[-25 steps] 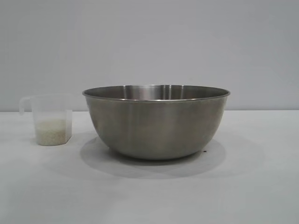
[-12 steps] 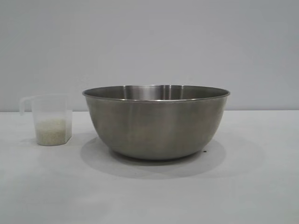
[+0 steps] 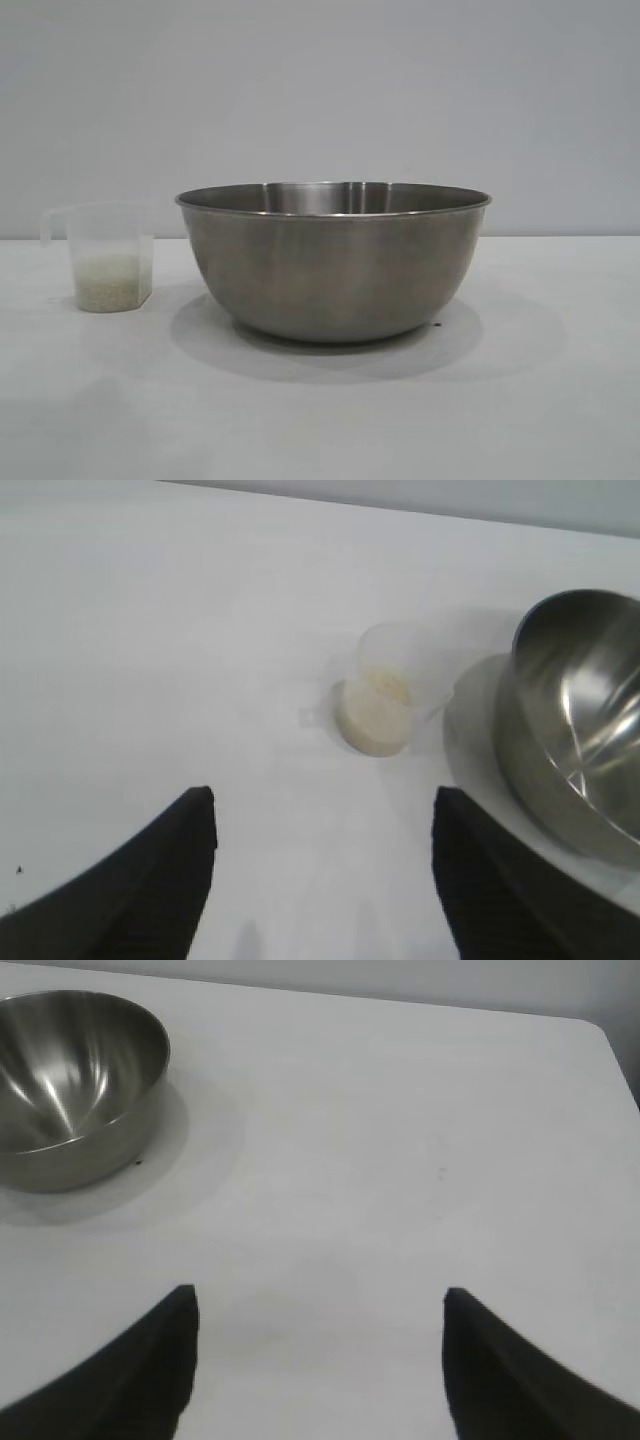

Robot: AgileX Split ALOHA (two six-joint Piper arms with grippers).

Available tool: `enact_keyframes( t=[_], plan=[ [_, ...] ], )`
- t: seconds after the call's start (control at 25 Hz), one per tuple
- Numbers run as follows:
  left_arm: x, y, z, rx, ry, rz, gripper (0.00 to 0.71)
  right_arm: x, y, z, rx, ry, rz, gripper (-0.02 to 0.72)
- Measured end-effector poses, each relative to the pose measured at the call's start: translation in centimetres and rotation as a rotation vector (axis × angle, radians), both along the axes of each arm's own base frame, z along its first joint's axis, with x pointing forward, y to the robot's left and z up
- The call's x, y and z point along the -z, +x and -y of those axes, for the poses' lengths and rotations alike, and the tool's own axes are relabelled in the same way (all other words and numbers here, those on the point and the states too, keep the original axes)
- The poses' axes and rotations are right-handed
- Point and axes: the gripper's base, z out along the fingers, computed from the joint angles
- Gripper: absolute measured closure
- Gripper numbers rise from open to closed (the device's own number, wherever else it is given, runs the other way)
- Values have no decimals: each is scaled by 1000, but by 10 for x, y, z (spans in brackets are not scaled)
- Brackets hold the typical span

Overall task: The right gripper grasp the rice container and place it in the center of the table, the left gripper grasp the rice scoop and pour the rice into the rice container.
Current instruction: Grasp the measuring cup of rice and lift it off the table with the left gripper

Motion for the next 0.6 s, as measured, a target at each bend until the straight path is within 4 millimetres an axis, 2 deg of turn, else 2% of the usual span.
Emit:
enact_keyframes(
  t=[0.16, 0.4, 0.6],
  plan=[
    [8, 9, 5, 34, 34, -35, 253, 0, 0, 0, 0, 0, 0, 261],
    [28, 27, 34, 171, 110, -90, 253, 0, 0, 0, 0, 0, 0, 261],
    [40, 37, 53, 212, 162, -49, 253, 0, 0, 0, 0, 0, 0, 261]
  ],
)
